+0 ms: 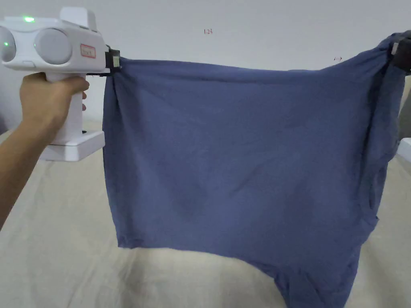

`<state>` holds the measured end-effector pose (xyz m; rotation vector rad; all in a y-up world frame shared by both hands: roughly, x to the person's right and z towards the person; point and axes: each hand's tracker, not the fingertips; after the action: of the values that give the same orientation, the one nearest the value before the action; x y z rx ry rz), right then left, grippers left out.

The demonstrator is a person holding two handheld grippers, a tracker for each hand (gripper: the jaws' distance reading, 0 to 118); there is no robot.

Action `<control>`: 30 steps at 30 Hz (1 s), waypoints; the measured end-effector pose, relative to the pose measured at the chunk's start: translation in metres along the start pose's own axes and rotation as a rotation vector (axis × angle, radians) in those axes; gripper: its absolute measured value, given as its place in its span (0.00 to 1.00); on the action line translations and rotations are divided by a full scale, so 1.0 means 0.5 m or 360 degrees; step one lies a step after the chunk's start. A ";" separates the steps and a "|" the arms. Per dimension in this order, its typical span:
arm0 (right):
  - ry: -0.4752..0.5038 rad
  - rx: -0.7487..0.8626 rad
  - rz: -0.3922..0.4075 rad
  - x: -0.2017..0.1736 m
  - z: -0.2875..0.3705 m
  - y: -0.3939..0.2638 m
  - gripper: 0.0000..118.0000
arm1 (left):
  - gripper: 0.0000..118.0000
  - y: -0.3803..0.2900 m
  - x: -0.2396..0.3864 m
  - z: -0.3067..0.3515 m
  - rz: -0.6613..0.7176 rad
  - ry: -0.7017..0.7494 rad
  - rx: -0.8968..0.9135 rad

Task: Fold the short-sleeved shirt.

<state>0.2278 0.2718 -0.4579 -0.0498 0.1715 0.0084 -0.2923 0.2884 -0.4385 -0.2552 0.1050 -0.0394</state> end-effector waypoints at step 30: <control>0.0065 -0.0345 0.0031 0.004 -0.126 -0.274 0.04 | 0.00 -0.286 0.039 -0.195 -0.0043 0.0011 -0.0456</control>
<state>0.2206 0.1317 -0.5136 -0.2649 0.2113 0.0454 -0.2872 0.1248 -0.4980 -0.5428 0.1143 -0.0525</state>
